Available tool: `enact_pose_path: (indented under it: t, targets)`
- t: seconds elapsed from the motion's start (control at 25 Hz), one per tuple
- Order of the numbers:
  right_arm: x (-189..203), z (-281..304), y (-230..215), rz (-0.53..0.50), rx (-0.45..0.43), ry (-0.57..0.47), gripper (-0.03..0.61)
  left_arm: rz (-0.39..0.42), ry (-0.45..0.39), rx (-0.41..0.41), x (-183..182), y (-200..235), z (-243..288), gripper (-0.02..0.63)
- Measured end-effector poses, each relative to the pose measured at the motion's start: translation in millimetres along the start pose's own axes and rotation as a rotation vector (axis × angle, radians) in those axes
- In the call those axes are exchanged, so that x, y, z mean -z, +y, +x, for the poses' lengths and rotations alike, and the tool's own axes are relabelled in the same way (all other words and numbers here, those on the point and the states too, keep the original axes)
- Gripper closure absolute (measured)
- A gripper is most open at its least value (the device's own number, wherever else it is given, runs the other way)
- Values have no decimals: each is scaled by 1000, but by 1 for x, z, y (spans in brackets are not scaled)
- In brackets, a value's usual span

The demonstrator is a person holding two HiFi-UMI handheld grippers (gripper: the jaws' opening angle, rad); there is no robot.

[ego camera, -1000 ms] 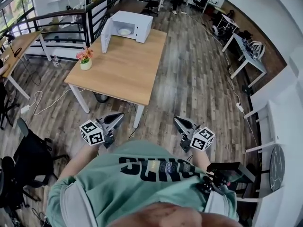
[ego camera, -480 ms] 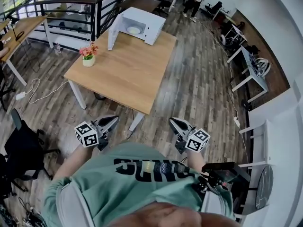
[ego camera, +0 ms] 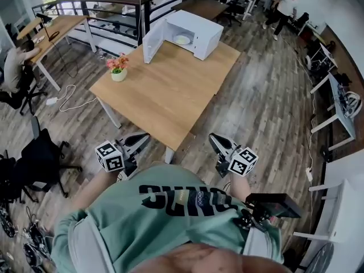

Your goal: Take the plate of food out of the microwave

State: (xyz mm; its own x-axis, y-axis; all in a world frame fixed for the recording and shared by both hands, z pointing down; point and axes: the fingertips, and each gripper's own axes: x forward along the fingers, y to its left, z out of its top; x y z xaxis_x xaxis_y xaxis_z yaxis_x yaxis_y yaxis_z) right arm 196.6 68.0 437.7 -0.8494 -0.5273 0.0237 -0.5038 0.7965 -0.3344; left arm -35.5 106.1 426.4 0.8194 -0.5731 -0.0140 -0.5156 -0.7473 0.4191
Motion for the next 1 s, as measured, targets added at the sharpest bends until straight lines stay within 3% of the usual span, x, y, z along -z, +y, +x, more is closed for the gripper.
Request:
enact_pose_path:
  t: [0.28,0.48,0.76,1.0]
  targets:
    - [-10,-8,-82,50,-78,-10,572,10,31,-113,0,-1,58,611]
    - [-4,10,-100,45,-107,4,572,2,50,-132,-3,17,74,611]
    - [-5,47,-126,23,-31,40,572,-26,44,-45,-11,74,87,611]
    - [-16,125,-134,-27,119,58,572,-38,48,93,-42,174,77,611]
